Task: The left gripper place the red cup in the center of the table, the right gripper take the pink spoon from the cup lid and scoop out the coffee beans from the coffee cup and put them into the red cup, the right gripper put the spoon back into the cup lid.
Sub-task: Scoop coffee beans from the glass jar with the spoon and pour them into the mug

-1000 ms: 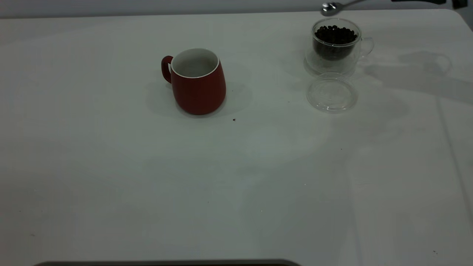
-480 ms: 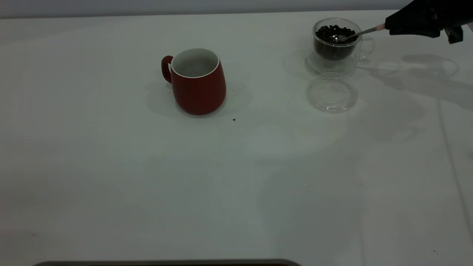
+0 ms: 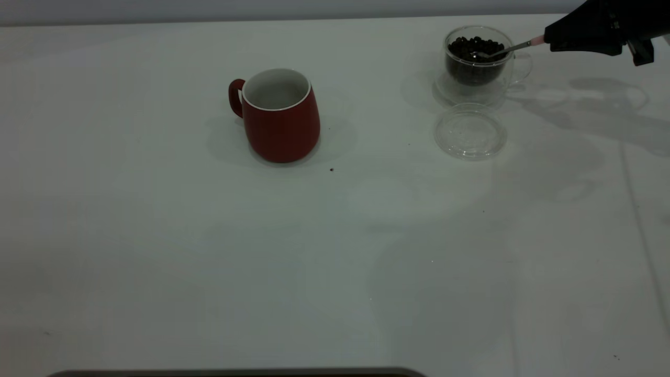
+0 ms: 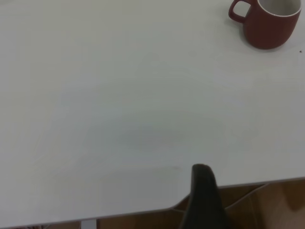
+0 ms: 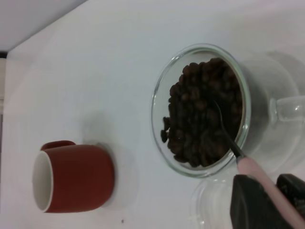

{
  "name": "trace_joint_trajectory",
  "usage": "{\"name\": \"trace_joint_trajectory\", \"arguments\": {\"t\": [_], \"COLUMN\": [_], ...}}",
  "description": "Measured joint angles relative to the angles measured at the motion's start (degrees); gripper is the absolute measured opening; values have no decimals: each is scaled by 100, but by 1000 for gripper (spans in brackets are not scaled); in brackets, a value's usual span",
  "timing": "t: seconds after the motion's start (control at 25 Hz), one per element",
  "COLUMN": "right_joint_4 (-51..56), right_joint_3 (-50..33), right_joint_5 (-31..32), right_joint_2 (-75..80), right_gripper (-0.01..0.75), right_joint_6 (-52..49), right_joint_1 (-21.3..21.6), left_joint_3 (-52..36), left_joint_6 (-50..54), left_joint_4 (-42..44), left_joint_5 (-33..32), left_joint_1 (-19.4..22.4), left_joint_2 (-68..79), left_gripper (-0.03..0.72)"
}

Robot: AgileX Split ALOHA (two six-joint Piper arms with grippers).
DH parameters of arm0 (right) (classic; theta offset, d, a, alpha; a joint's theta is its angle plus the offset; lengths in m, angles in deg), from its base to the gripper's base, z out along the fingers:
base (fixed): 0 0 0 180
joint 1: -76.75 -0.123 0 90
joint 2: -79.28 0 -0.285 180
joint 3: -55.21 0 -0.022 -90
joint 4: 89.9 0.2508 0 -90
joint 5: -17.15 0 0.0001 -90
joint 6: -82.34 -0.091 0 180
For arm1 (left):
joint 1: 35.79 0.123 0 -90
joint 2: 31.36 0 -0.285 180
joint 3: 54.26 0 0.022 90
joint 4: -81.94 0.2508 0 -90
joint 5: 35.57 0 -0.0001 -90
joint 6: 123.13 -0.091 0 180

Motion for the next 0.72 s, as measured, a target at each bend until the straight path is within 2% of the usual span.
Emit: {"name": "trace_joint_trajectory", "arguments": {"t": [0.72], "right_joint_4": [239], "right_joint_3": [0], "right_joint_5": [181], "right_joint_2": [0], "right_gripper": [100], "right_joint_6": [-777], "right_joint_1": [246], "left_joint_3": [0], "left_joint_6": [5], "left_joint_4": [0], "left_joint_5": [0], "left_joint_1": [0], "left_joint_2": [0], "left_gripper": [587]}}
